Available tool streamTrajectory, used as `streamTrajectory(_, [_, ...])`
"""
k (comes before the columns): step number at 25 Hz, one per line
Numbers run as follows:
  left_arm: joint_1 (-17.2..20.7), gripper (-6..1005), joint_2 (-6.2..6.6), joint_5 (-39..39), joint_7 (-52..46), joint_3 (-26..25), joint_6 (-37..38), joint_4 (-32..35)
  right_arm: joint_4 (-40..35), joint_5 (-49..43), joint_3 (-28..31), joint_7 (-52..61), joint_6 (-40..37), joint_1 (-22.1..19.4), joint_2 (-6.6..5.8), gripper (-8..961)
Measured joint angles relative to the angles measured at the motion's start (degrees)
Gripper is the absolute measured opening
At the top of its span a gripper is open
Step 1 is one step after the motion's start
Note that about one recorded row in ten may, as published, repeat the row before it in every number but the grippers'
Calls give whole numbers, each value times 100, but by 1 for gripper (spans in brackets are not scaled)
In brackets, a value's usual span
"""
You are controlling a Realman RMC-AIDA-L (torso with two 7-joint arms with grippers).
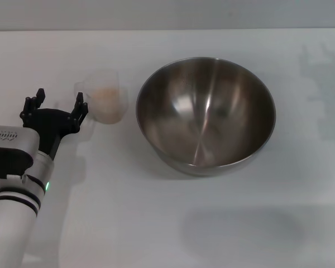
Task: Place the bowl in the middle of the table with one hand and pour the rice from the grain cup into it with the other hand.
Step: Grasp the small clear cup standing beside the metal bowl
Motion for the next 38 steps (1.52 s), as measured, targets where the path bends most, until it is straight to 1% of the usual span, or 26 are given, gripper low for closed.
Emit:
streamTrajectory(13, [-293,775,0,-230,-60,-6,-191,226,-3,0,83,2,37,8,0,411])
streamTrajectory(26, [-439,758,0,-334,-67,44,-255,326,-25,1,114,1,44,40,0,412])
streamTrajectory(31, [-482,549,0,-305,-69,62,-257,336,-38,1,114,-13,44,60,0,412])
streamTrajectory(37, [-497,366,0,-303,-116,63,-289,335,-46,1,117,-26,44,73,-7,411])
streamTrajectory(38, [-551,336,0,-303,-199,63,-374,348,-46,1,117,-28,44,75,-9,411])
